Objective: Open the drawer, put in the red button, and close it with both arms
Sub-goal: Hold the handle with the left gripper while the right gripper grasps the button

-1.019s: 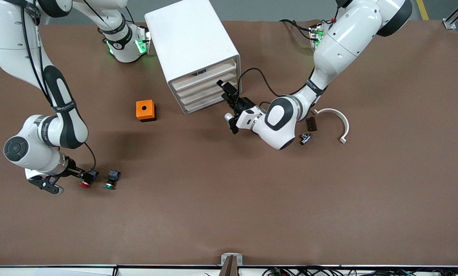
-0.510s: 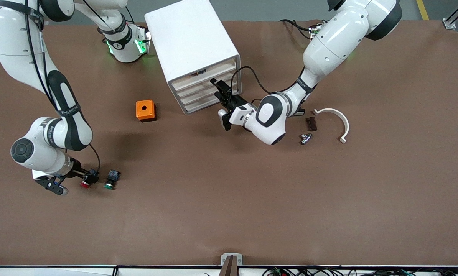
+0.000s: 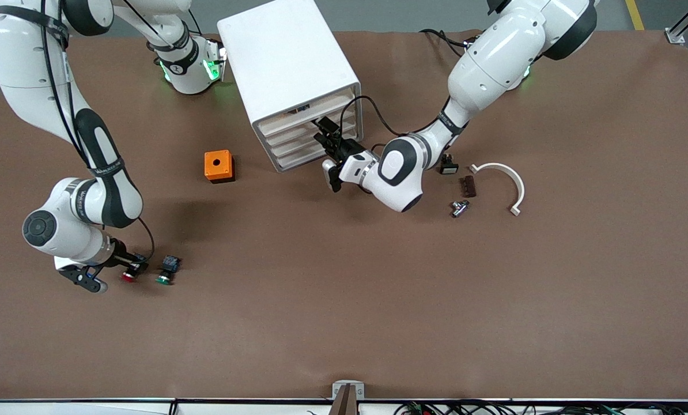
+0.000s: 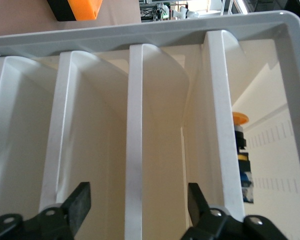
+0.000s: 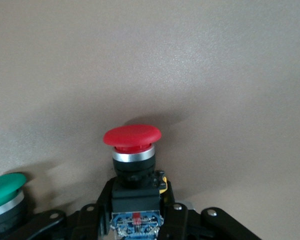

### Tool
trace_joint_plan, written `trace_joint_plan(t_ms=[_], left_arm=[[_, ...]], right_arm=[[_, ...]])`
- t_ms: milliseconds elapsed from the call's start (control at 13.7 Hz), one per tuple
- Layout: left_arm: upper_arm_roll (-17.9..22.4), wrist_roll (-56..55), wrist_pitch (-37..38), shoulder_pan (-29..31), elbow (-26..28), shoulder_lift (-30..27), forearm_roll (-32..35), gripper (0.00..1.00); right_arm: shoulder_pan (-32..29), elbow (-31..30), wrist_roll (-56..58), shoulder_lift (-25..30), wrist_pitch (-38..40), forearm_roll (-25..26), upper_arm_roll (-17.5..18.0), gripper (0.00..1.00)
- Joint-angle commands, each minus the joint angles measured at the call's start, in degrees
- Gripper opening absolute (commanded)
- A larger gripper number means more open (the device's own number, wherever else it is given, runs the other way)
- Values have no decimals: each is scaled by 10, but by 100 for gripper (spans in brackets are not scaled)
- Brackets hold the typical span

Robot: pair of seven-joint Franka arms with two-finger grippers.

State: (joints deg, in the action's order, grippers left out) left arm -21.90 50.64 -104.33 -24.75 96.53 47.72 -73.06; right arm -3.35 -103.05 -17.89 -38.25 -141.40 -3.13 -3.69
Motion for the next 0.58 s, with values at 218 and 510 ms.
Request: trace_joint_plan(t_ms=[218,510], left_arm=[[0,12,-17,-13,0,-1,-24,16],[4,-3,-16,-9,-6,-1,-23,0]], right_arm=[[1,4,3,5,10,-3,1,8],[-1,21,3,12,10,-3,0,5]])
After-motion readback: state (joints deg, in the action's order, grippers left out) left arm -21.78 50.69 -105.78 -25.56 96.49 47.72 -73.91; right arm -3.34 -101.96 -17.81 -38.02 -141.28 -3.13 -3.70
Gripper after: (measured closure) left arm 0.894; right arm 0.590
